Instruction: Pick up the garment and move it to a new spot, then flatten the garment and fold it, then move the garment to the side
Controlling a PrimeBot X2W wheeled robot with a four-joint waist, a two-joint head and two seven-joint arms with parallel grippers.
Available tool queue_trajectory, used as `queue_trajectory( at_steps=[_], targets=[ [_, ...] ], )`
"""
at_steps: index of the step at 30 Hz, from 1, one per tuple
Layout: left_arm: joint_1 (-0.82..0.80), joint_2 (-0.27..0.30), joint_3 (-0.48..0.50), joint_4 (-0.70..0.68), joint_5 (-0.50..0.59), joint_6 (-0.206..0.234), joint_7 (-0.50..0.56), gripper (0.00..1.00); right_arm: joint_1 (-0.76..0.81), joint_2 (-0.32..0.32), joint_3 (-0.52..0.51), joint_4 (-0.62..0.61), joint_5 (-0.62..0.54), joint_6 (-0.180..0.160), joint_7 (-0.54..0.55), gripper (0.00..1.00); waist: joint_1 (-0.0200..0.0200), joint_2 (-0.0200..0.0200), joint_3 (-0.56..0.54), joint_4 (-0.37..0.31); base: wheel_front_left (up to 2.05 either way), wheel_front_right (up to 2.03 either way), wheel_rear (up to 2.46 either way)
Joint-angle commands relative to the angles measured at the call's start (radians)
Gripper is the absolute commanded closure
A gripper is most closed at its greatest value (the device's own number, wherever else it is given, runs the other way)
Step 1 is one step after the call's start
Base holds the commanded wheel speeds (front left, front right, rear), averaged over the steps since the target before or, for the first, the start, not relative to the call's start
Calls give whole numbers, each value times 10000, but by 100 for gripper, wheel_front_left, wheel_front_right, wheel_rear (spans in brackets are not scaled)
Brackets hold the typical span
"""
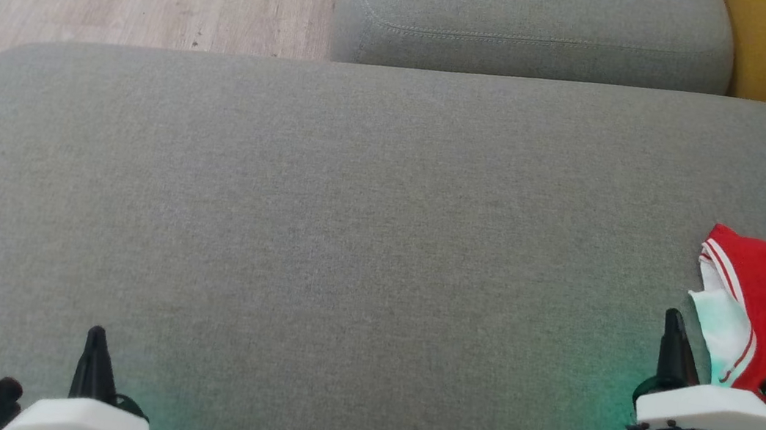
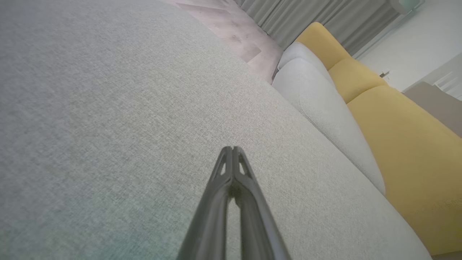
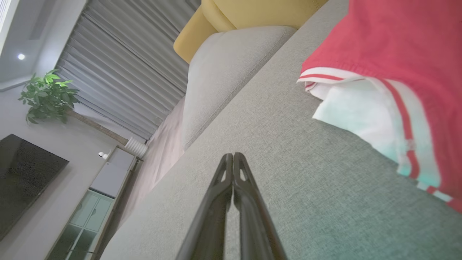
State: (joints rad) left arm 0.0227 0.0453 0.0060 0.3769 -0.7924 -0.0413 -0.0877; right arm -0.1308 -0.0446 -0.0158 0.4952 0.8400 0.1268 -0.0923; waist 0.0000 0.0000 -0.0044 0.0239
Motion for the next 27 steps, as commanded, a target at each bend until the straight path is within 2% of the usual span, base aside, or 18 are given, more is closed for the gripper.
queue_trajectory(
  at_steps=[1,27],
  targets=[
    [-589,26,290,-401,-316,-75,55,100,-215,-33,2,-438,308,19,89,100,0,0,1,-5,0,0,0],
    [-854,35,580,-737,-3211,-377,775,100,-51,-42,-361,-1200,3029,26,815,100,0,0,29,-91,0,0,0]
  ],
)
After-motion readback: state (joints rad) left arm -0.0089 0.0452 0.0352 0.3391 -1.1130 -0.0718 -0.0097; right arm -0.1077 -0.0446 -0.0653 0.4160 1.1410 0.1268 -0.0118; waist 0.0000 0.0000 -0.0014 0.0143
